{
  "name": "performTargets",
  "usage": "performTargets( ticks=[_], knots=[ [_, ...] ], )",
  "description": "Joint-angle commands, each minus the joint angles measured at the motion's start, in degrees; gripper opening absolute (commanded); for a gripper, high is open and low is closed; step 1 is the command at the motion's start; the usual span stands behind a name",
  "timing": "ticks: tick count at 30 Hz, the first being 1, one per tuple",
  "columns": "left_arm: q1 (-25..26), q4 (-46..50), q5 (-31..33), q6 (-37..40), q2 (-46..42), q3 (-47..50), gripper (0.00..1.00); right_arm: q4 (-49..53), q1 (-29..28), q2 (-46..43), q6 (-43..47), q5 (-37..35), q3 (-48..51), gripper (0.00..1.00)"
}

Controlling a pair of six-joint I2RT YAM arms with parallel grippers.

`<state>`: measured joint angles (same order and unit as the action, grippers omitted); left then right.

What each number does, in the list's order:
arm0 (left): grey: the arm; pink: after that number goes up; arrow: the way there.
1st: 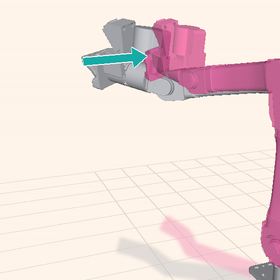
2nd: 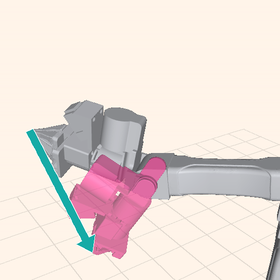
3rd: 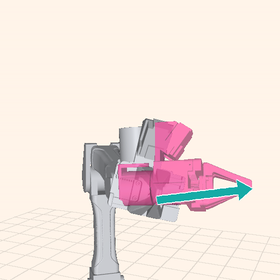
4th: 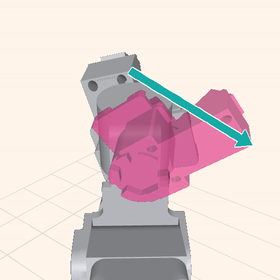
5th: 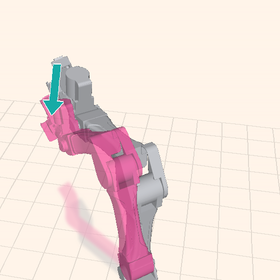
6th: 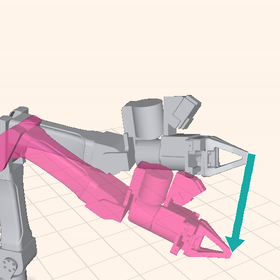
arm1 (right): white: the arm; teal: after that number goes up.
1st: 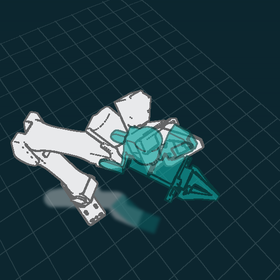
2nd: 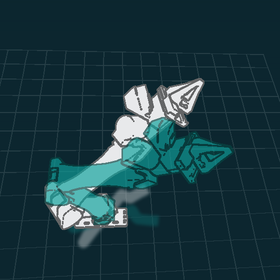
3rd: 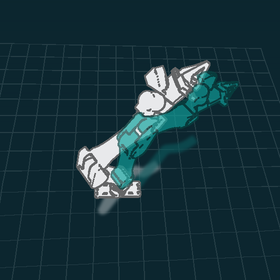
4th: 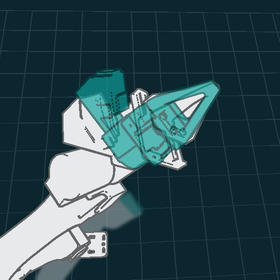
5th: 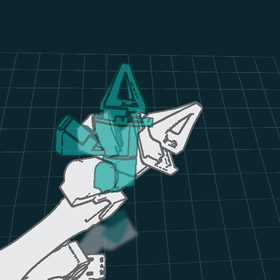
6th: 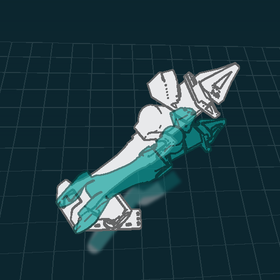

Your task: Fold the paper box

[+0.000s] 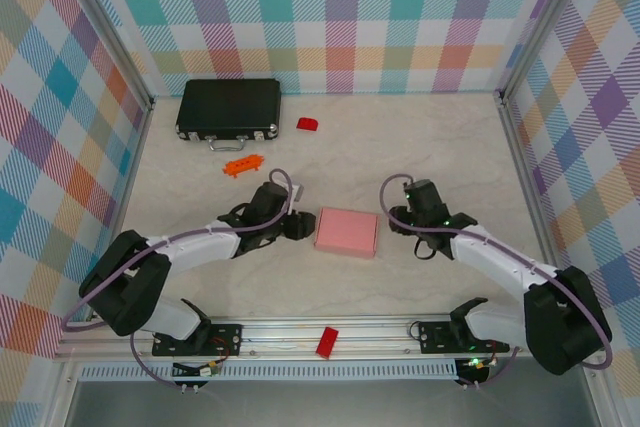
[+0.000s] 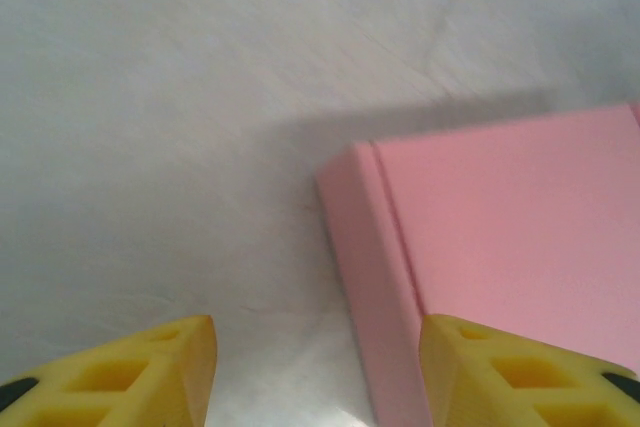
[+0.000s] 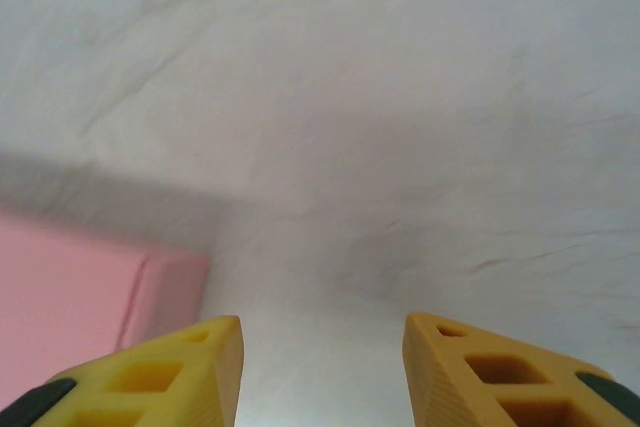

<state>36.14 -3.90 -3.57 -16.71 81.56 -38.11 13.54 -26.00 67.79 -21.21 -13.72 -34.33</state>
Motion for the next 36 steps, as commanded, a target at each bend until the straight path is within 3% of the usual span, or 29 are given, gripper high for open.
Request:
performTargets(
  ticks=[1,3,6,12,19,22,24,27,36],
  knots=[
    [-2.57,8.22,12.92,-1.35,-2.79,-3.48,0.62,1.42,4.55,-0.46,-1.33,-4.11,-2.95,0.48],
    [-3.54,10.68,19.05,-0.71,-4.03,-4.15,0.69,1.33,7.89,-0.47,-0.98,-3.91,-3.55,0.49],
    [-6.67,12.24,25.18,1.53,-6.42,-4.25,0.72,0.54,13.09,0.01,-0.44,-3.65,-4.09,0.52],
    [-16.93,13.48,30.27,6.0,-9.4,-4.55,0.78,-3.8,20.57,2.19,1.55,-4.24,-4.01,0.57],
    [-26.1,7.42,32.64,9.86,-9.84,-2.41,0.91,-12.67,26.88,6.33,3.26,-2.3,-2.63,0.6],
    [-28.71,1.92,32.35,11.83,-9.64,-0.06,1.0,-20.02,28.52,7.86,5.31,-0.22,-0.38,0.61],
    [-30.26,-1.94,31.25,12.93,-9.55,1.51,1.0,-26.27,28.98,8.47,7.42,1.29,1.73,0.61],
    [-33.0,-8.58,25.03,14.56,-9.31,4.27,1.0,-35.48,29.62,9.0,9.69,4.89,4.98,0.62],
    [-38.49,-23.37,9.57,15.38,-4.25,10.42,1.0,-49.03,29.98,10.14,14.16,12.39,10.29,0.7]
  ],
)
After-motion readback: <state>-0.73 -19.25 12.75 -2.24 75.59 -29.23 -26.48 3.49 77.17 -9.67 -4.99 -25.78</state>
